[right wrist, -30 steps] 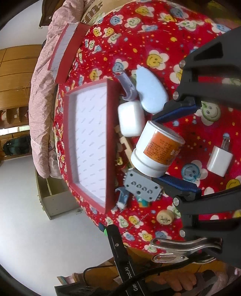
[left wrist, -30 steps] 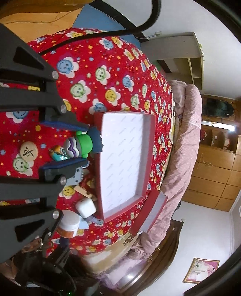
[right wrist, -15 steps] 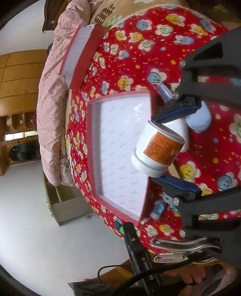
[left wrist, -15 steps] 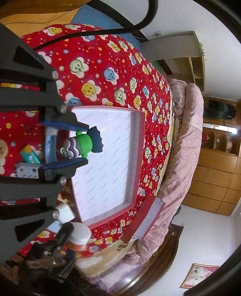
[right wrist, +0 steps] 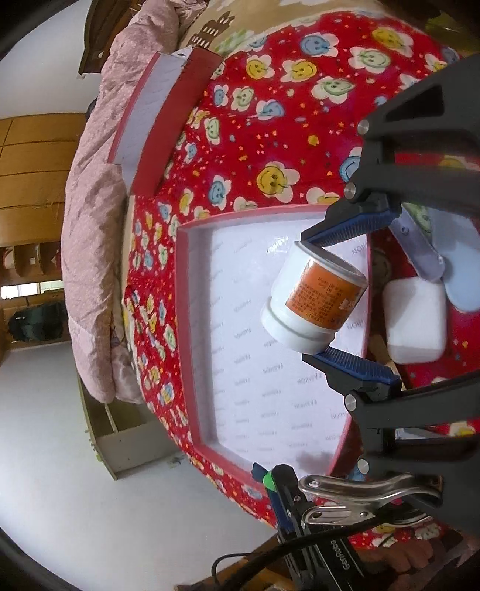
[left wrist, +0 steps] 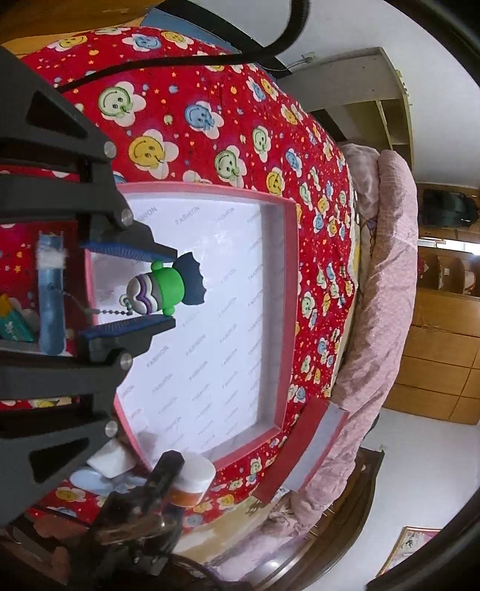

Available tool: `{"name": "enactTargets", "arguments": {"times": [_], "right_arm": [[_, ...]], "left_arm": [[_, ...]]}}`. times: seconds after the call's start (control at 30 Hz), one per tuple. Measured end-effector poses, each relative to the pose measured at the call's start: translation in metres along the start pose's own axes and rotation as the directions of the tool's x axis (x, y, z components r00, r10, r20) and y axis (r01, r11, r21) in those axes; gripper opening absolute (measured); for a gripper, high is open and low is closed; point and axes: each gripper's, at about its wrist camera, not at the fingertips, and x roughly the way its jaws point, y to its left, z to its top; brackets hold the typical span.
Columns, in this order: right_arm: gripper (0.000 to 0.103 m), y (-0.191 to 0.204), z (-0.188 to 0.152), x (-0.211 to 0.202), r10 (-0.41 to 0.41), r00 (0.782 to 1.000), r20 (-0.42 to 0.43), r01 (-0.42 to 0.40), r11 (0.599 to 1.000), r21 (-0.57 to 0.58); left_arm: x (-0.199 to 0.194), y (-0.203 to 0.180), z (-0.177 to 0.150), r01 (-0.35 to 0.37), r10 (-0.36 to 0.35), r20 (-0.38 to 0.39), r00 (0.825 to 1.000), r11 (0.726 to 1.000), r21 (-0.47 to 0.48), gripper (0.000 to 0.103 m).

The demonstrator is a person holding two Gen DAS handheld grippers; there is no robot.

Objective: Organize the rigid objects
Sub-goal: 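Carry the figure into the red tray and open the left tool while the right tool releases the jar there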

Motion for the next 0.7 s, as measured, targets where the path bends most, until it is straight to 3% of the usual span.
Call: {"name": "enactTargets", "arguments": {"times": [0.43,0.7], "right_arm": [[0.057,-0.004,-0.003,0.014,-0.01,1.0,-0.027,0.01,1.0,0.01],[0.057,-0.005,0.006,0.017,-0.019,1.0,-0.017,0.019,1.0,0.007]], "left_arm": [[0.018,0.001,-0.001,-0.006,0.006,-0.025,1.0,1.0,0.01,0.03],[0.026,0.001,0.017,-0.023,0.023,-0.016,1.0,0.999,0.023,0.03]]}}
